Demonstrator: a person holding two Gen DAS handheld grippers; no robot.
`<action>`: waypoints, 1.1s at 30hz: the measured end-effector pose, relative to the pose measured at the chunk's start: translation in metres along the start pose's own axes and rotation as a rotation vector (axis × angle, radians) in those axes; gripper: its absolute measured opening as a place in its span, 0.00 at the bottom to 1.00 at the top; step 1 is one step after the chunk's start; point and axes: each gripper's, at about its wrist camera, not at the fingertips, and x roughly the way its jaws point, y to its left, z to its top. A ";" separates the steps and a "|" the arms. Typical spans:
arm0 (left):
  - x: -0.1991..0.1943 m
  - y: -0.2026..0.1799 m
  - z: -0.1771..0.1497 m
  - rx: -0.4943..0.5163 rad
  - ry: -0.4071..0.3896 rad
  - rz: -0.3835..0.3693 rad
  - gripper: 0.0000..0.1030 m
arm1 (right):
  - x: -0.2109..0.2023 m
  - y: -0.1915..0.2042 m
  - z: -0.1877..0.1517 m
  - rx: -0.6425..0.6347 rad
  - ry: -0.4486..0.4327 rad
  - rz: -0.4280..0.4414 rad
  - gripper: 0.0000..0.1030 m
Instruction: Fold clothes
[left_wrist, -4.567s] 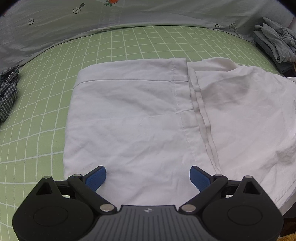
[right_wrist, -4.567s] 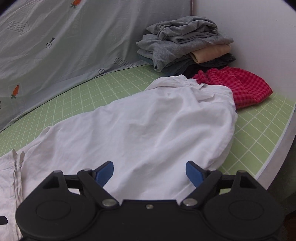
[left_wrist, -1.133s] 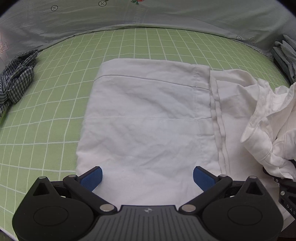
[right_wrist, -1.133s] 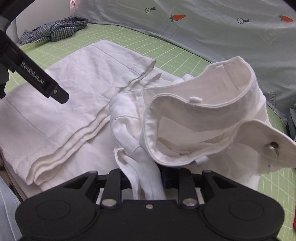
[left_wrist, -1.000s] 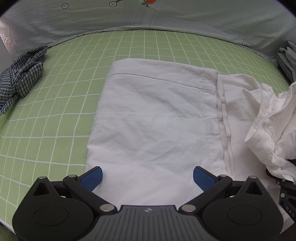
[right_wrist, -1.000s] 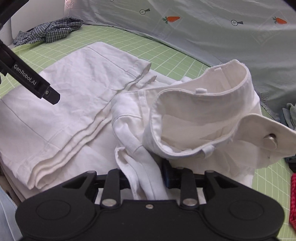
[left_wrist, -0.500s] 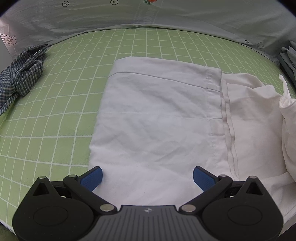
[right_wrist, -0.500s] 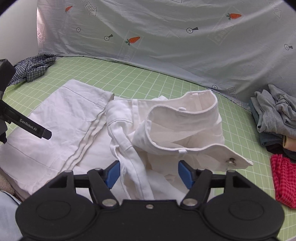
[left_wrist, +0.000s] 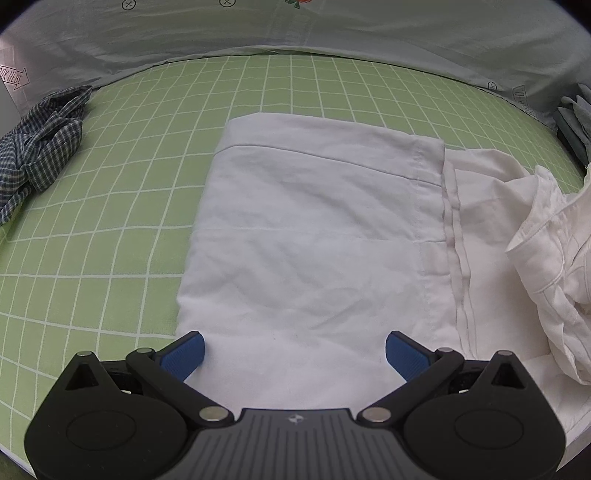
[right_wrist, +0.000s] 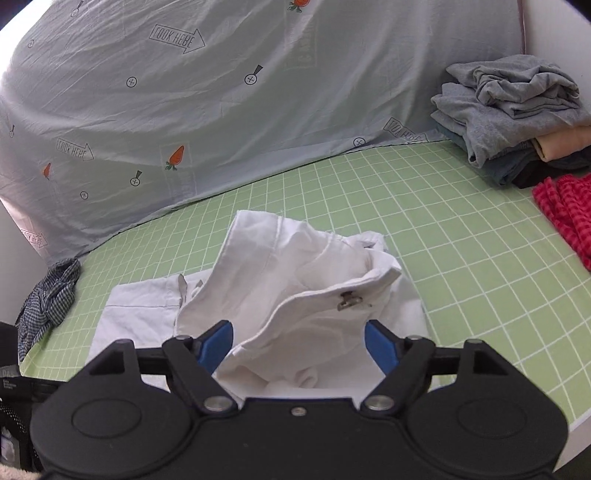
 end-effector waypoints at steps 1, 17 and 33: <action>0.000 0.000 0.000 -0.001 -0.001 -0.001 1.00 | 0.011 0.003 0.002 -0.012 0.012 -0.010 0.76; -0.006 0.016 0.002 -0.073 -0.014 0.029 1.00 | 0.116 0.105 -0.017 -0.443 0.151 -0.030 0.63; -0.006 0.028 -0.003 -0.108 0.000 0.038 1.00 | 0.079 0.112 -0.037 -0.409 0.048 0.058 0.82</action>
